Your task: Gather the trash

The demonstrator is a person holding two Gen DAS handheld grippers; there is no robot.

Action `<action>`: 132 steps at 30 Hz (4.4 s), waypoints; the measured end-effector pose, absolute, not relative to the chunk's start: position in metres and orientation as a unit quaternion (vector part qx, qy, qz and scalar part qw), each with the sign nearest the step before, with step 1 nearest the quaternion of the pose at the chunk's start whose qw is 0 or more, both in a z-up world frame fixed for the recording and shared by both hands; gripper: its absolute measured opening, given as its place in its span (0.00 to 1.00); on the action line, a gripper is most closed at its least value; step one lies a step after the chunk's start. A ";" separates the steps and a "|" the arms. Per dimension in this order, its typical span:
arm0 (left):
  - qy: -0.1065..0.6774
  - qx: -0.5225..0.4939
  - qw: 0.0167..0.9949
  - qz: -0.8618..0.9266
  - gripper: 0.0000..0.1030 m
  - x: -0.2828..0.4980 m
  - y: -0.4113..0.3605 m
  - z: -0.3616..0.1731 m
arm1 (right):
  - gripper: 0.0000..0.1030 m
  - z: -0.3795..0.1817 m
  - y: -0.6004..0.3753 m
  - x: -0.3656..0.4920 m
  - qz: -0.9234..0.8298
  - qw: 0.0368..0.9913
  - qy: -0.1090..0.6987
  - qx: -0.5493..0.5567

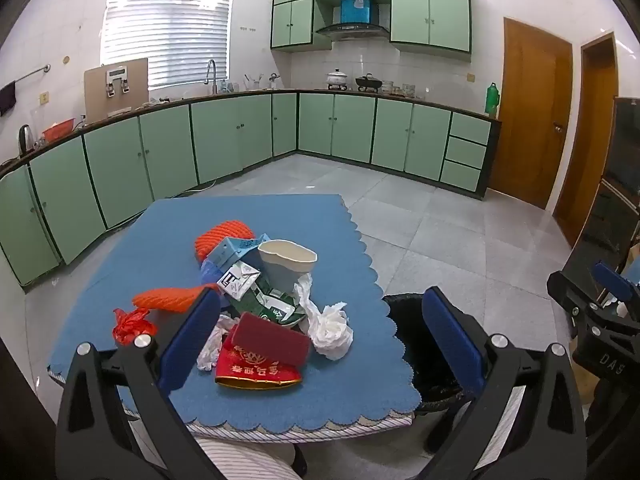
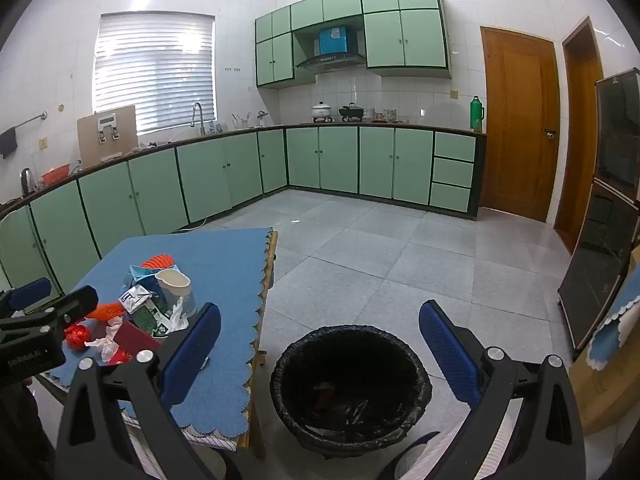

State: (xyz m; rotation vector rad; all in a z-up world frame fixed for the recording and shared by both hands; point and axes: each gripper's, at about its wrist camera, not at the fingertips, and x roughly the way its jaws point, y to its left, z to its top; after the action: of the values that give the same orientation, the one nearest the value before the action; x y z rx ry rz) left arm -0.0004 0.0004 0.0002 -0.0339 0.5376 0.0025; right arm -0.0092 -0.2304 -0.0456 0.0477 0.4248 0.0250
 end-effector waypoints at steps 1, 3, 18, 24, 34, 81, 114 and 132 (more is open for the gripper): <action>0.266 -0.016 0.964 0.001 0.95 0.000 0.000 0.000 | 0.94 -0.046 -0.230 -0.009 0.012 0.977 0.210 0.023; 0.266 -0.016 0.964 0.001 0.95 0.000 0.000 0.000 | 0.94 -0.046 -0.231 -0.009 0.012 0.977 0.209 0.025; 0.265 -0.013 0.964 0.002 0.95 -0.001 -0.003 0.001 | 0.94 -0.050 -0.228 -0.005 0.008 0.977 0.209 0.026; 0.265 -0.013 0.964 0.003 0.95 -0.001 -0.003 0.001 | 0.94 -0.049 -0.230 -0.005 0.008 0.977 0.209 0.027; 0.265 -0.014 0.964 0.003 0.95 -0.002 0.002 0.005 | 0.94 -0.047 -0.231 -0.006 0.007 0.977 0.209 0.027; 0.264 -0.014 0.965 0.004 0.95 0.001 0.004 0.004 | 0.94 -0.047 -0.234 -0.006 0.006 0.978 0.209 0.025; 0.285 -0.026 0.953 0.098 0.95 0.015 0.082 -0.034 | 0.90 -0.083 -0.179 0.039 0.079 0.969 0.233 0.001; 0.309 -0.046 0.931 0.187 0.95 0.036 0.190 -0.084 | 0.51 -0.157 -0.088 0.097 0.196 0.927 0.319 -0.002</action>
State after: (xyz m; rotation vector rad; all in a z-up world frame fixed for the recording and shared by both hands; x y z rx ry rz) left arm 0.0357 0.1900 -0.0838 -0.0948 0.6332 0.3824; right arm 0.0966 -0.0879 -0.1568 -0.0036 0.6545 0.4018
